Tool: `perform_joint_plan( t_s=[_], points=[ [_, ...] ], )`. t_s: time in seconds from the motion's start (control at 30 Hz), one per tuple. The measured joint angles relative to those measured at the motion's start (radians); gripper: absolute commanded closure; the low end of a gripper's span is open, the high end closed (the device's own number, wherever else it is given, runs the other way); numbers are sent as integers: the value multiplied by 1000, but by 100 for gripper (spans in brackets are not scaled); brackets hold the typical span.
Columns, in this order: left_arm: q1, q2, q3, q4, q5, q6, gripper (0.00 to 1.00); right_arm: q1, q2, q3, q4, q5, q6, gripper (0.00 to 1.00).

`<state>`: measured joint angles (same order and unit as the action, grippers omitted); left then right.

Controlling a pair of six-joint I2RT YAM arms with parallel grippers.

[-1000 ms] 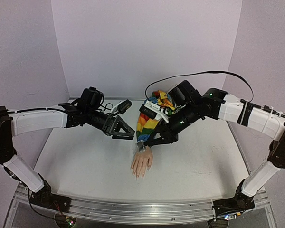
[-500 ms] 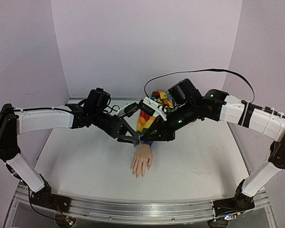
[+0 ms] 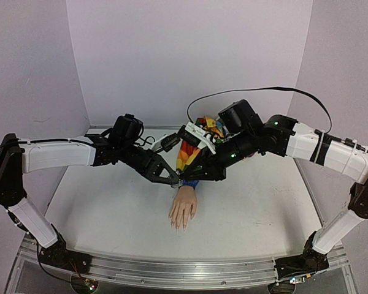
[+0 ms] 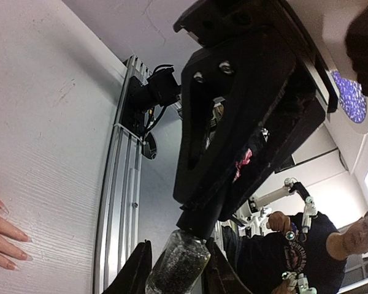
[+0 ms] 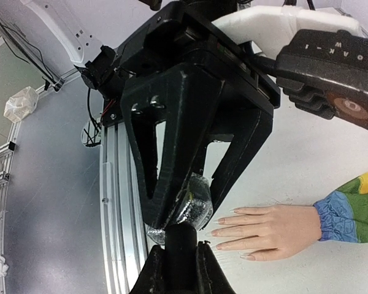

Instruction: Paint the nails

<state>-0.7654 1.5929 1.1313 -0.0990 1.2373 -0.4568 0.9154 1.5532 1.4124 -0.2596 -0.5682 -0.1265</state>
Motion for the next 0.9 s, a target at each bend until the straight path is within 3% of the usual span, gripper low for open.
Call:
perform_joint_plan(
  t_s=[0.13, 0.3, 0.43, 0.6, 0.77, 0.9],
  points=[
    [3, 0, 0, 6, 26, 40, 95, 0, -4, -1, -14, -10, 0, 98],
    [2, -8, -1, 13, 16, 67, 100, 0, -5, -1, -11, 5, 32, 48],
    [-6, -58, -24, 14, -90, 96, 100, 0, -3, -9, 45, 97, 162, 34],
    [-8, -178, -84, 14, -387, 169, 100, 0, -3, -33, 125, 225, 403, 25],
    [-10, -271, -134, 51, -725, 229, 100, 0, -3, -57, 232, 322, 672, 26],
    [-16, -332, -228, 177, -954, 255, 100, 0, 8, -50, 315, 341, 840, 28]
  ],
)
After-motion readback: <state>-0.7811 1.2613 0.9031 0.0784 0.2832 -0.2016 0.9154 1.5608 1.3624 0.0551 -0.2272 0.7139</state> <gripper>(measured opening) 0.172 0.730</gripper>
